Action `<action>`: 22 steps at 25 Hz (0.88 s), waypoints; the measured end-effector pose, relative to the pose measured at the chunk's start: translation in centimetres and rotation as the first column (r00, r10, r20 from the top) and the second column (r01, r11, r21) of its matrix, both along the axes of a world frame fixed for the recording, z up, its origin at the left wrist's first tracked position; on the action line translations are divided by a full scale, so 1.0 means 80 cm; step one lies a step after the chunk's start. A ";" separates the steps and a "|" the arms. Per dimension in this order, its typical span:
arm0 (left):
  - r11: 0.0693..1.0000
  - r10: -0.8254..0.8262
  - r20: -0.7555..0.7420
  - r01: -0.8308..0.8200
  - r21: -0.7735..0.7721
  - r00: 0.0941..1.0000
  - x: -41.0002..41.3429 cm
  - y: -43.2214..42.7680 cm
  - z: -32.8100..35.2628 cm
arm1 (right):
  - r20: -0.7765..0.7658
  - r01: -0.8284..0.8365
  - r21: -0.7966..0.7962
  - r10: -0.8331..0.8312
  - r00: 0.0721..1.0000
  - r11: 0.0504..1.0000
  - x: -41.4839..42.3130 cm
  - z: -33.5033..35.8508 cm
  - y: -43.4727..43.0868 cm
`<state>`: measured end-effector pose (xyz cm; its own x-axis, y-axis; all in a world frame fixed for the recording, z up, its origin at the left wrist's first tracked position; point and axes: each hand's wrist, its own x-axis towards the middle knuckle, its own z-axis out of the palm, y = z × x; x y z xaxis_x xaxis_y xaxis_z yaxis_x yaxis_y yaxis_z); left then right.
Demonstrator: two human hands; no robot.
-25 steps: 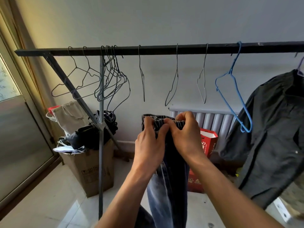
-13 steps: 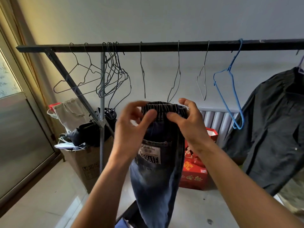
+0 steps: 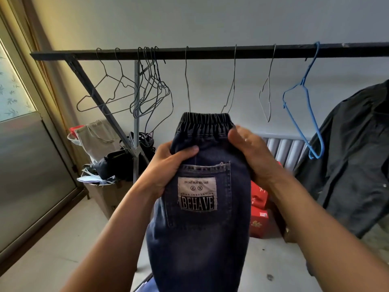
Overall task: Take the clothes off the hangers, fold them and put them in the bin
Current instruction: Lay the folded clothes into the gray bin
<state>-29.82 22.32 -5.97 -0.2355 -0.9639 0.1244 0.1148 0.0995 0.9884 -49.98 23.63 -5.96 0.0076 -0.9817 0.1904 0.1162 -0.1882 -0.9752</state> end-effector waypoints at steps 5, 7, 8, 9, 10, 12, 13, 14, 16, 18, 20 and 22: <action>0.996 0.074 -0.005 -0.074 0.043 0.997 0.015 -0.002 0.005 | 0.013 -0.346 0.244 0.354 0.935 0.906 0.007 -0.061 0.026; 0.993 0.081 -0.022 -0.078 0.089 0.996 0.025 -0.003 0.004 | 0.037 -0.326 0.277 0.329 0.944 0.904 0.015 -0.067 0.026; 0.992 0.063 -0.049 -0.058 0.108 0.997 0.032 -0.005 0.002 | 0.063 -0.311 0.271 0.305 0.950 0.911 0.021 -0.066 0.025; 0.993 0.020 -0.086 -0.009 0.121 0.996 0.041 -0.006 -0.002 | 0.102 -0.299 0.260 0.282 0.954 0.918 0.027 -0.064 0.025; 0.991 -0.045 -0.121 0.060 0.120 0.992 0.052 -0.007 -0.006 | 0.148 -0.286 0.251 0.255 0.956 0.925 0.032 -0.063 0.025; 0.972 -0.198 -0.128 0.211 0.098 0.972 0.078 -0.006 -0.021 | 0.224 -0.252 0.234 0.200 0.954 0.939 0.040 -0.054 0.023; 0.956 -0.272 -0.079 0.279 0.095 0.959 0.092 -0.006 -0.031 | 0.257 -0.235 0.224 0.175 0.950 0.946 0.043 -0.049 0.021; 0.939 -0.329 -0.020 0.329 0.102 0.944 0.104 -0.004 -0.044 | 0.299 -0.224 0.216 0.154 0.942 0.950 0.045 -0.044 0.017; 0.923 -0.365 0.041 0.356 0.146 0.930 0.121 0.003 -0.073 | 0.393 -0.222 0.224 0.120 0.912 0.949 0.049 -0.033 0.011; 0.935 -0.305 0.047 0.290 0.203 0.951 0.128 0.014 -0.094 | 0.449 -0.217 0.240 0.090 0.889 0.946 0.048 -0.028 0.007; 0.961 -0.216 0.050 0.203 0.190 0.975 0.130 0.022 -0.108 | 0.465 -0.229 0.231 0.100 0.879 0.946 0.044 -0.030 0.007; 0.980 -0.112 -0.072 0.122 0.157 0.991 0.123 0.027 -0.111 | 0.478 -0.284 0.193 0.163 0.863 0.939 0.038 -0.034 0.013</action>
